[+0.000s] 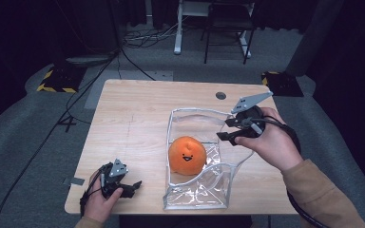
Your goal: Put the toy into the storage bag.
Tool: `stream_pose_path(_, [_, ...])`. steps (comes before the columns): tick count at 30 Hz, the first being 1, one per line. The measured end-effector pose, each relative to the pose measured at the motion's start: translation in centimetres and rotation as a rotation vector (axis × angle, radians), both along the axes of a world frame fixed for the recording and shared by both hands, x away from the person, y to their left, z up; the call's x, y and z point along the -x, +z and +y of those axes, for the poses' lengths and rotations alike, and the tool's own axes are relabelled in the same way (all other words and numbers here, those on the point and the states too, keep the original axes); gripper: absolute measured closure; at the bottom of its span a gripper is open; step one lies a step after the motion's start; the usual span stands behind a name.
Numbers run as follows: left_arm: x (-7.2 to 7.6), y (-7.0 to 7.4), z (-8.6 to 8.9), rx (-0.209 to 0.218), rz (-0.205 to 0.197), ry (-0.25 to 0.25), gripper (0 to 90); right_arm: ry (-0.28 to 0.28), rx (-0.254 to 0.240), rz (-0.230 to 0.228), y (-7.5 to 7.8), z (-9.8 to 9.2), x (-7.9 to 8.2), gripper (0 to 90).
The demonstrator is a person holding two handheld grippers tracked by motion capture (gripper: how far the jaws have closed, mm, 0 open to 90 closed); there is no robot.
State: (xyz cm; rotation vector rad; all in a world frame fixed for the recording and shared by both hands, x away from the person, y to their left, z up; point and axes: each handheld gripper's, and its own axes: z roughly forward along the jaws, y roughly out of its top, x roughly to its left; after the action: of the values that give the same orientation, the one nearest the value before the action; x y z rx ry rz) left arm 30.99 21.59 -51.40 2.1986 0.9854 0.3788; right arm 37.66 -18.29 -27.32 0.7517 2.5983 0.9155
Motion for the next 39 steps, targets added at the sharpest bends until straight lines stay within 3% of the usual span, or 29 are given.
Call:
stream_pose_path(9, [0.0, 0.0, 0.0, 0.0, 0.001, 0.001, 13.0, -0.08, -0.058, -0.027, 0.8, -4.2, 0.4, 43.2])
stream_pose_path(23, [0.0, 0.0, 0.0, 0.008, 0.004, 0.003, 12.5, -0.169, -0.054, -0.019, 0.0, -8.1, 0.9, 42.0])
stream_pose_path(32, [0.0, 0.0, 0.0, 0.008, 0.004, 0.004, 12.5, -0.229, -0.029, 0.006, -1.6, -9.9, 0.8, 39.7])
stream_pose_path(39, [0.0, 0.0, 0.0, 0.008, 0.005, 0.004, 12.5, -0.267, -0.026, 0.065, -4.4, -11.6, 0.4, 37.8])
